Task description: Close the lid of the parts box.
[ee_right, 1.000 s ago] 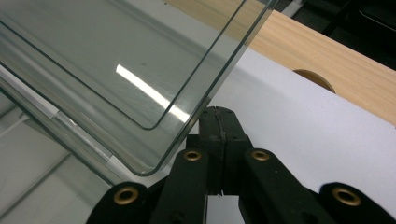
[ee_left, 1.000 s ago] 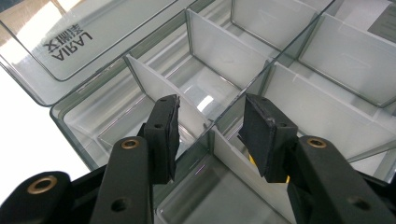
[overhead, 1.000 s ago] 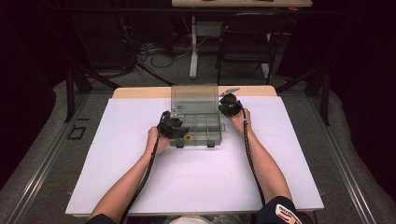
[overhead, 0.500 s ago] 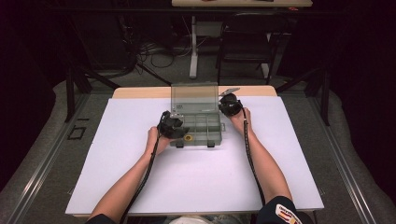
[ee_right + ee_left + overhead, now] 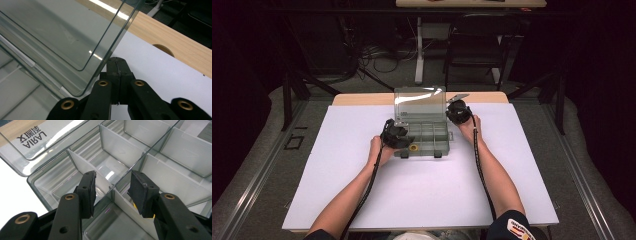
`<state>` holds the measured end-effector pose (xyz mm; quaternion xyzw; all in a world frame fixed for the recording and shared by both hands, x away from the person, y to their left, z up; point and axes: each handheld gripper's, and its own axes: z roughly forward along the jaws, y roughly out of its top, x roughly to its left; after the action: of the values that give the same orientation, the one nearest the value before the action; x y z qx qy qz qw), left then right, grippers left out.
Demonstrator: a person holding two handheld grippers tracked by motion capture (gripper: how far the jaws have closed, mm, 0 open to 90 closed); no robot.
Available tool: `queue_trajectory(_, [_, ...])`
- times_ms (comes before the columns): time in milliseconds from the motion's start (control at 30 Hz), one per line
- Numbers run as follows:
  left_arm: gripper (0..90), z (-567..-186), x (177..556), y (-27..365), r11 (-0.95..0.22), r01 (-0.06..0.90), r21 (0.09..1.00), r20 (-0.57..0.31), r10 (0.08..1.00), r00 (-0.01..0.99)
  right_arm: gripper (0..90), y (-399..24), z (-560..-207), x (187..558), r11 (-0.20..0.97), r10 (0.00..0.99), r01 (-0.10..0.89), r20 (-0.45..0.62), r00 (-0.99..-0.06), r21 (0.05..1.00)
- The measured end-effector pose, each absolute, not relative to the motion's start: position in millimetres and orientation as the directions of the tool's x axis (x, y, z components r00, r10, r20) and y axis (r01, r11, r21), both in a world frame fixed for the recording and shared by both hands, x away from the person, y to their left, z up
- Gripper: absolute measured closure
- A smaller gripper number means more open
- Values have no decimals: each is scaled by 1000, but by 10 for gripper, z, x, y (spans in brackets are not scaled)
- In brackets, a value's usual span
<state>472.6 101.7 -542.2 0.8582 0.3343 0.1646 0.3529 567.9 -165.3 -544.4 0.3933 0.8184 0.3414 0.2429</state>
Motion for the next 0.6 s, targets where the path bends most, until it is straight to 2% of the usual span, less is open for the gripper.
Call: queue_trajectory(600, [564, -5424, 4722, 1013, -523, 460, 717, 47, 695, 717, 900, -1651, -5397, 5666, 451, 809, 447, -143, -570, 772])
